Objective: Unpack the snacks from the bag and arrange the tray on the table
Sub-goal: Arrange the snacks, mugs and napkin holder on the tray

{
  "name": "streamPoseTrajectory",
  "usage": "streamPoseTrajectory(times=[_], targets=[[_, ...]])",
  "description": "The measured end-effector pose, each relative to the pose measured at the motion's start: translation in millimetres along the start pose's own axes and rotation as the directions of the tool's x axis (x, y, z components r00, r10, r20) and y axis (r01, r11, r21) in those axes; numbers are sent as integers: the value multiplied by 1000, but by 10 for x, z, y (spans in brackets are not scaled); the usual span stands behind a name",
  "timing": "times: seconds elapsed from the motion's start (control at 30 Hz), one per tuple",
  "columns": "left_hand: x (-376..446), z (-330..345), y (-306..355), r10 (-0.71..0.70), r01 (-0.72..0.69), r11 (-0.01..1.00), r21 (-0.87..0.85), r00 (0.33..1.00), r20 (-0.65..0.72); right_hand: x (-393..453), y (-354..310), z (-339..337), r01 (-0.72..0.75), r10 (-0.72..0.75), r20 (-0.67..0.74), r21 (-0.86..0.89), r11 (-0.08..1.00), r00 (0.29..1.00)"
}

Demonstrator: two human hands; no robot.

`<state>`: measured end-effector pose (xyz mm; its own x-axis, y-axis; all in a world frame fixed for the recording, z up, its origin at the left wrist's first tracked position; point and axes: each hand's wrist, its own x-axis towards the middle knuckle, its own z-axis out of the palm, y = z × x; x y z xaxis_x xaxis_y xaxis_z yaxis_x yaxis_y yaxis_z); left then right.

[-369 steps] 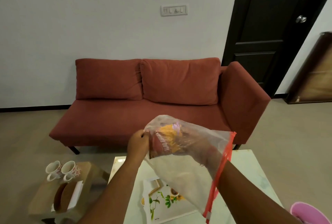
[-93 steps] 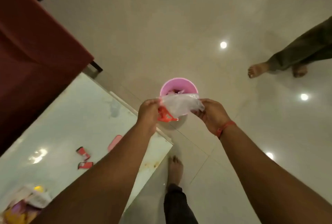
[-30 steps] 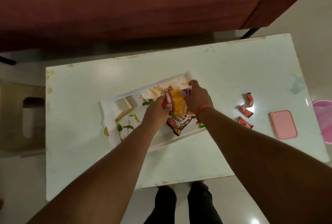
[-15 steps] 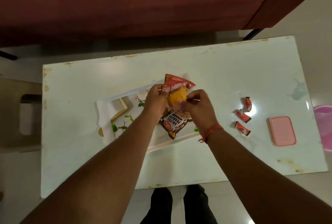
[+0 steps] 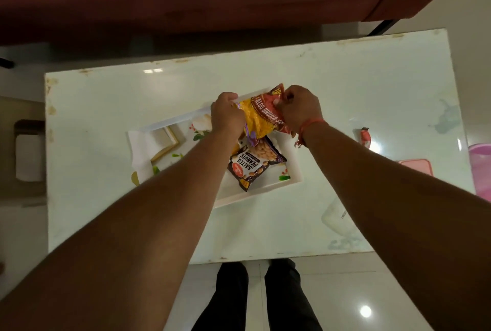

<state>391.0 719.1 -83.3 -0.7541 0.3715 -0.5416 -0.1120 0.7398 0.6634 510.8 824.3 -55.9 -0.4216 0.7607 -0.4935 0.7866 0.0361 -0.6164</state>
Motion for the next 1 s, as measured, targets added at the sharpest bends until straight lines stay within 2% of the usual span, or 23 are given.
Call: streamPoseTrajectory(times=[0.1,0.27,0.47,0.6,0.7,0.77,0.87,1.0], targets=[[39,77,-42,-23,20,999,-34,995,-98,40,10,73,25,-25,-31,7,1000,999],[57,101,-105,68,-58,997,53,975,-212,109,71,93,76,-77,-81,-19,997,994],[-63,12,-254,144,-123,985,117,972,-186,-6,189,29,97,-109,-161,-81,992,981],[-247,-183,-444,76,-43,989,139,968,-239,-499,314,122,205,-224,-127,-148,967,966],[-400,-185,-508,40,-27,990,137,995,-92,-689,374,282,218,-237,-77,-203,955,968],[-446,-129,-444,44,-45,990,130,999,14,-604,321,339,188,-218,-105,-238,953,970],[-390,-38,-369,64,-77,980,185,995,74,-319,156,341,70,-112,-164,-242,968,980],[-382,35,-308,151,-178,955,238,981,125,-17,16,302,-46,22,-144,-163,986,989]])
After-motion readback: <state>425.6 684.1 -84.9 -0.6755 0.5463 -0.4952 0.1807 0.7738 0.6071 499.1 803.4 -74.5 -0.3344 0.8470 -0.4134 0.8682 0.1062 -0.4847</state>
